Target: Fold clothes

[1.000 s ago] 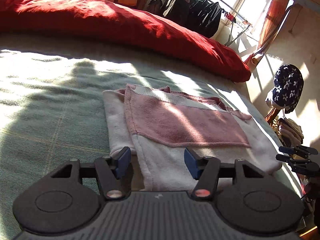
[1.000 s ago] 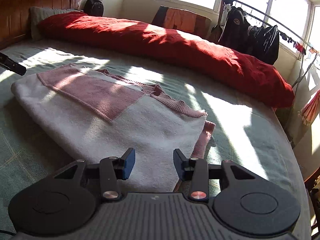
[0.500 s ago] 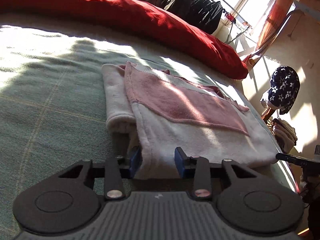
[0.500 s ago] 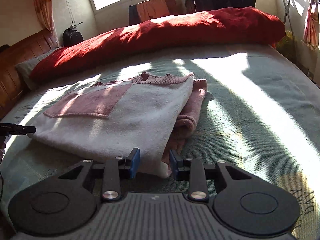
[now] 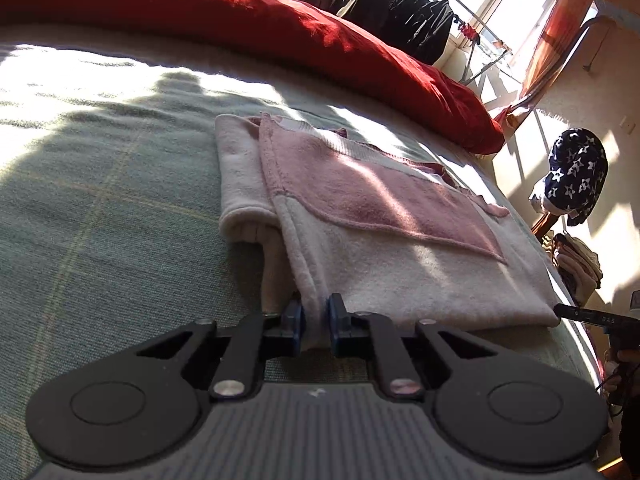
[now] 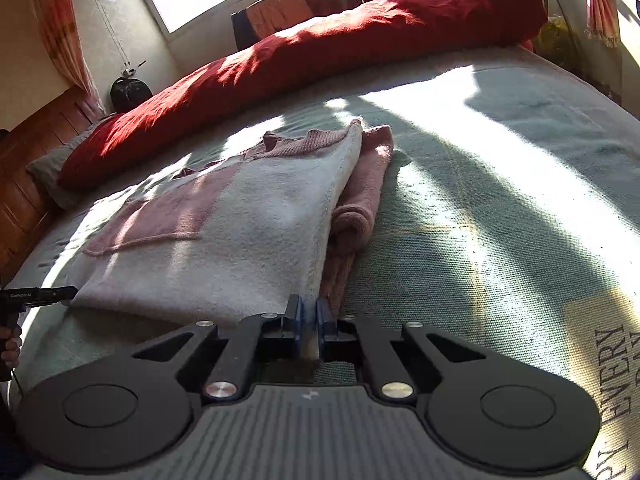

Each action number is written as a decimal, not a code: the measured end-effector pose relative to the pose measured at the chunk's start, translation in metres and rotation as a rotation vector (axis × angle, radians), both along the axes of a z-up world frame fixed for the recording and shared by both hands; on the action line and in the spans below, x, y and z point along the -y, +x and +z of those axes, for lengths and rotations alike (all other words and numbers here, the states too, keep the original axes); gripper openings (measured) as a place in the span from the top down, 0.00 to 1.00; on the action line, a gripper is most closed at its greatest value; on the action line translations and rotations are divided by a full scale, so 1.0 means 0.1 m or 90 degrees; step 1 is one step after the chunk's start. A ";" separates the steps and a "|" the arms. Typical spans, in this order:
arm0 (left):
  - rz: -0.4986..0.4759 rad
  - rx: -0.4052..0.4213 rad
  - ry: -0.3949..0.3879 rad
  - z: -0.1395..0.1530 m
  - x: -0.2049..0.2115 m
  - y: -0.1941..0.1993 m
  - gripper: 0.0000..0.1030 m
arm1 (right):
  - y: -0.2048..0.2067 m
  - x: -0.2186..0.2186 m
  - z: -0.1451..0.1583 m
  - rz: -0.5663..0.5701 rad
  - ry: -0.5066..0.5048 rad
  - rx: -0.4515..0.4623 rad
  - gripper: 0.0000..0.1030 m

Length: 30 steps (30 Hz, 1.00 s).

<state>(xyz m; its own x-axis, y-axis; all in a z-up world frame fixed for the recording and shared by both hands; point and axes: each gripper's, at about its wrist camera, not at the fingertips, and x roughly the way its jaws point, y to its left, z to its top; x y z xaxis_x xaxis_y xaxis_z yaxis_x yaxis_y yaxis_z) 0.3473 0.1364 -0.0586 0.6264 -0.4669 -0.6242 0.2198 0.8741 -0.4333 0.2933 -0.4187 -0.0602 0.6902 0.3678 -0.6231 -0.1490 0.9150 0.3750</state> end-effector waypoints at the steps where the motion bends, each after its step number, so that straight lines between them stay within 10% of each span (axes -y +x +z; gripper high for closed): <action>1: -0.001 0.008 0.007 0.07 0.00 -0.01 0.88 | -0.02 -0.02 0.07 -0.003 -0.017 0.013 0.91; 8: -0.080 0.133 0.106 0.54 0.40 0.17 0.72 | 0.13 -0.32 0.49 0.020 -0.141 0.108 0.87; 18: -0.074 0.070 0.137 -0.02 0.34 0.15 0.68 | 0.47 -0.38 0.00 0.025 -0.172 0.050 0.91; 30: -0.171 0.099 0.245 0.09 0.84 0.00 0.52 | 0.22 -0.91 0.24 0.124 -0.191 0.079 0.74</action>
<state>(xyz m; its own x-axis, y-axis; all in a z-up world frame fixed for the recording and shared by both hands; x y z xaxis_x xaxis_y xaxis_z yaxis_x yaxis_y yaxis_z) 0.3470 0.0519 -0.0494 0.6146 -0.3787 -0.6920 0.4955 0.8679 -0.0348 0.3157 -0.3277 -0.0364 0.7027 0.3137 -0.6386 -0.3583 0.9315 0.0634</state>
